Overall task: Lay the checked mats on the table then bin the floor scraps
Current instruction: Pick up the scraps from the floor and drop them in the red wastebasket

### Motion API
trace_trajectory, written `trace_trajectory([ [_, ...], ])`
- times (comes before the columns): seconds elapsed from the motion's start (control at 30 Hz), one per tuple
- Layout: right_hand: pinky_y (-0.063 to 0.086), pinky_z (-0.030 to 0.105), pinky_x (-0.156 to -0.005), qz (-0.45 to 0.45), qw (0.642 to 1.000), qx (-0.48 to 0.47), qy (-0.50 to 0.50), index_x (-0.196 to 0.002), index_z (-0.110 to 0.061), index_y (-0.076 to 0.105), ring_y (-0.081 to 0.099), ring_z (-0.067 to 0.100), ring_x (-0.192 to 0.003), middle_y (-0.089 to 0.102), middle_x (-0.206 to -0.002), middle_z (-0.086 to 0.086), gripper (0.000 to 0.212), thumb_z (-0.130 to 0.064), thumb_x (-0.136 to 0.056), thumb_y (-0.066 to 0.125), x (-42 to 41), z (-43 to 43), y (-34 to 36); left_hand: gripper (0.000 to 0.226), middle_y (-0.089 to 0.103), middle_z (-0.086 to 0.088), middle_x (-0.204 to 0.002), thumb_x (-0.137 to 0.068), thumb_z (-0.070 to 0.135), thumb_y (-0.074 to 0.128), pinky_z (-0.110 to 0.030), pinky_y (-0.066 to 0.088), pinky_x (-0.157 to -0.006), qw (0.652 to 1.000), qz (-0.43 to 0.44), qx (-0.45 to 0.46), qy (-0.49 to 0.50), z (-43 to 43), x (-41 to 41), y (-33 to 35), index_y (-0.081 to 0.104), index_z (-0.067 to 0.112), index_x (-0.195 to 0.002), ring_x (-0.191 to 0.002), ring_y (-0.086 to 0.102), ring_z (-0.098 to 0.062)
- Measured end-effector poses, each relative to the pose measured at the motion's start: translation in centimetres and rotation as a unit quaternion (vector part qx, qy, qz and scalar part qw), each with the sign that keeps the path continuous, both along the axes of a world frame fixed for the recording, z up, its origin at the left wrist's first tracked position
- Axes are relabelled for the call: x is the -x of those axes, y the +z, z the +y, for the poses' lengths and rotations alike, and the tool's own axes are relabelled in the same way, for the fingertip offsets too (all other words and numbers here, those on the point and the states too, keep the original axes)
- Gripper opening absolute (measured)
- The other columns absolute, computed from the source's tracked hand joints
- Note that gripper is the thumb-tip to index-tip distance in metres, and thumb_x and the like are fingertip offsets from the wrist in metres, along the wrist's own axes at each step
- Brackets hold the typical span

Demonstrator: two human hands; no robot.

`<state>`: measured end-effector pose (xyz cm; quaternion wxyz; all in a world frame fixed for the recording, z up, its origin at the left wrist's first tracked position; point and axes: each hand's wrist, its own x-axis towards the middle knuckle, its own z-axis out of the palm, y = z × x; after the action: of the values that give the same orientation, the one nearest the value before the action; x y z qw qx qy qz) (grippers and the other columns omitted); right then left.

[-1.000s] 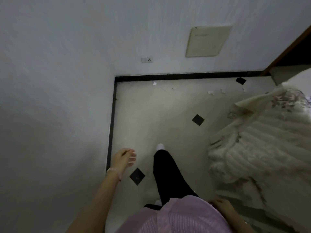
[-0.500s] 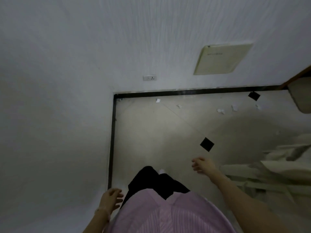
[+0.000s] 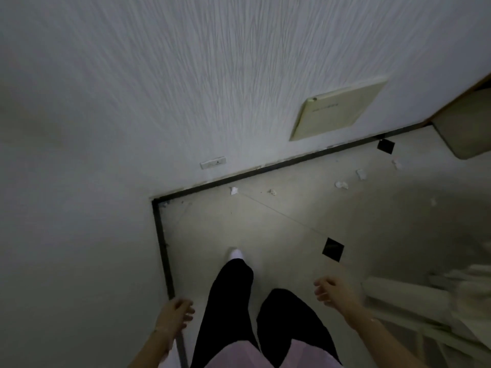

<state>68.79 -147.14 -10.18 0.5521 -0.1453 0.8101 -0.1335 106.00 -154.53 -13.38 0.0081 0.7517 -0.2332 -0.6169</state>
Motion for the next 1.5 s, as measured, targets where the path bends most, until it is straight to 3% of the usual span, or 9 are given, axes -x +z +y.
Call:
trace_trajectory([
  [0.23,0.04,0.027,-0.06,-0.031,0.996,-0.081,-0.035,-0.092,0.0,0.063,0.056,0.02,-0.064,0.062,-0.073,0.011,0.024,-0.009,-0.097,0.041,1.2,-5.6,-7.8,0.022,0.058,-0.012,-0.077,-0.096,0.006,0.044,-0.025,0.042,-0.06,0.989,0.036,0.123,-0.079,-16.8,7.0,-4.6,0.055,0.011,-0.078,-0.066,0.054,-0.019],
  [0.5,0.046,0.025,-0.066,0.002,0.998,0.034,0.051,-0.078,-0.021,0.063,0.062,0.022,-0.077,0.067,-0.079,0.005,0.024,-0.011,-0.093,0.049,5.7,-21.6,-33.1,0.013,0.061,-0.006,-0.085,-0.093,0.008,0.048,-0.025,0.045,-0.066,0.971,0.019,0.188,-0.148,-27.7,14.1,-28.5,0.06,0.009,-0.088,-0.078,0.057,-0.021],
  [0.6,0.045,0.024,-0.075,0.067,0.99,0.081,0.095,-0.102,-0.016,0.068,0.063,0.024,-0.092,0.069,-0.102,0.009,0.017,-0.011,-0.089,0.058,8.1,-27.6,-43.1,0.014,0.06,-0.004,-0.095,-0.092,0.011,0.05,-0.024,0.046,-0.072,0.955,-0.014,0.233,-0.18,-31.3,16.5,-38.1,0.064,0.011,-0.096,-0.09,0.056,-0.02],
  [0.7,0.043,0.031,-0.095,0.149,0.969,0.113,0.162,-0.129,-0.012,0.055,0.057,0.027,-0.115,0.059,-0.129,0.01,0.043,-0.013,-0.087,0.062,10.0,-32.2,-50.8,0.025,0.052,0.001,-0.106,-0.092,0.008,0.051,-0.021,0.04,-0.076,0.929,-0.036,0.292,-0.226,-34.7,18.9,-45.2,0.059,0.01,-0.115,-0.097,0.048,-0.014],
  [0.93,0.047,0.043,-0.096,0.247,0.912,0.183,0.271,-0.123,-0.012,0.061,0.057,0.038,-0.108,0.059,-0.125,0.016,0.047,-0.019,-0.077,0.066,12.5,-36.1,-62.9,0.055,0.04,-0.009,-0.145,-0.087,0.017,0.061,-0.037,0.038,-0.108,0.855,-0.047,0.323,-0.404,-39.6,20.7,-58.8,0.042,0.014,-0.139,-0.131,0.04,-0.026],
  [1.1,0.05,0.035,-0.077,0.245,0.918,0.186,0.249,-0.103,-0.003,0.07,0.059,0.035,-0.089,0.061,-0.104,0.018,0.021,-0.013,-0.085,0.063,11.6,-36.5,-64.4,0.018,0.05,-0.012,-0.119,-0.091,0.004,0.051,-0.031,0.043,-0.094,0.818,-0.146,0.363,-0.421,-38.2,21.0,-61.7,0.064,0.006,-0.103,-0.109,0.051,-0.028],
  [1.23,0.045,0.026,-0.062,0.183,0.954,0.147,0.187,-0.091,-0.002,0.069,0.057,0.02,-0.071,0.066,-0.083,0.012,0.018,-0.018,-0.088,0.063,11.7,-36.0,-61.2,0.009,0.059,-0.019,-0.096,-0.088,0.0,0.054,-0.035,0.049,-0.077,0.881,-0.126,0.309,-0.336,-37.3,20.1,-58.9,0.062,0.002,-0.083,-0.09,0.06,-0.034],
  [1.33,0.04,0.01,-0.047,0.135,0.977,0.123,0.107,-0.083,-0.007,0.069,0.055,0.01,-0.056,0.066,-0.068,0.005,0.016,-0.017,-0.09,0.059,12.5,-35.3,-55.4,0.007,0.06,-0.015,-0.09,-0.088,0.003,0.057,-0.028,0.045,-0.069,0.921,-0.076,0.283,-0.256,-36.8,20.1,-51.8,0.063,0.002,-0.086,-0.086,0.057,-0.029],
  [1.5,0.041,0.002,-0.048,0.105,0.984,0.13,0.066,-0.082,-0.005,0.067,0.058,0.007,-0.055,0.063,-0.059,0.0,0.013,-0.009,-0.089,0.058,14.7,-34.2,-39.9,0.007,0.057,-0.005,-0.079,-0.089,0.009,0.059,-0.021,0.041,-0.063,0.93,-0.013,0.283,-0.233,-36.9,21.5,-35.4,0.062,0.009,-0.083,-0.075,0.052,-0.019],
])
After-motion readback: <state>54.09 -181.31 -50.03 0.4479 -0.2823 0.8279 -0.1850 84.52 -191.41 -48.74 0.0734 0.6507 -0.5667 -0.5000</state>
